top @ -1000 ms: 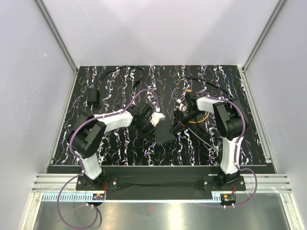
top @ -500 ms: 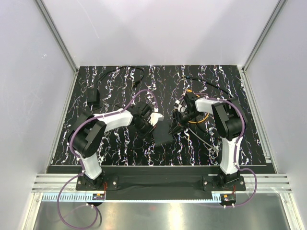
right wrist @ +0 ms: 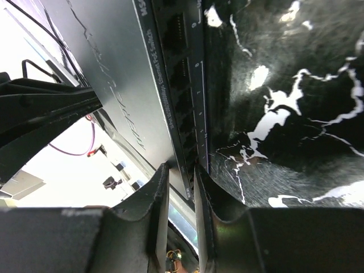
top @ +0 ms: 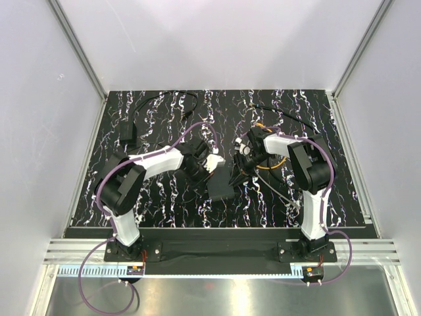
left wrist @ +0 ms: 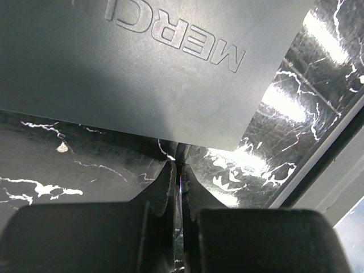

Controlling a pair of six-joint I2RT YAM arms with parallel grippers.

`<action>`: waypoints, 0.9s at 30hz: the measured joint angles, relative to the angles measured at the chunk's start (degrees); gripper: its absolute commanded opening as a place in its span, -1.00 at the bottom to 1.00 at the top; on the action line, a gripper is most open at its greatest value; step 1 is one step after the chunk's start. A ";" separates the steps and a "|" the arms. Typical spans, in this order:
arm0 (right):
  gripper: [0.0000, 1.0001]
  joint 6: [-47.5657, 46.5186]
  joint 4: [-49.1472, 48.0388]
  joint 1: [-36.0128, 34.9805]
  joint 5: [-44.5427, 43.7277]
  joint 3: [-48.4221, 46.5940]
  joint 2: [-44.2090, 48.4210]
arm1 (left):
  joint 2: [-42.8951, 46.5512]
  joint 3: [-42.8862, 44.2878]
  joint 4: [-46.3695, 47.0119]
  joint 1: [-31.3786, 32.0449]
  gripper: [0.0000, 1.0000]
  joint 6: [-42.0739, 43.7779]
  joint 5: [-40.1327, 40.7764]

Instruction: Insert the plug into the switch port

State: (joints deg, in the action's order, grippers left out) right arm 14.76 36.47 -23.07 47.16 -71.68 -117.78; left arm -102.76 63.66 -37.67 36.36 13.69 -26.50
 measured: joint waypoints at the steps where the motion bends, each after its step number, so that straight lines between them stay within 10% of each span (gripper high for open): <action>1: -0.47 0.02 0.02 -0.13 0.00 0.00 0.00 | -0.11 0.17 -0.24 -0.02 -1.00 0.13 0.11; 16: -0.40 3.48 -0.57 -0.28 2.01 -0.31 -1.27 | -0.31 0.17 -0.92 -1.46 -0.97 1.38 0.09; 27: -0.16 9.01 -7.54 -4.55 6.43 0.74 -2.54 | 3.30 -0.39 -1.75 -8.70 -0.49 10.99 -2.51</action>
State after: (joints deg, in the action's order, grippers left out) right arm 23.77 28.93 -27.62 53.58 -70.94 -120.31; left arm -99.46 63.26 -39.42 27.66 24.69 -29.02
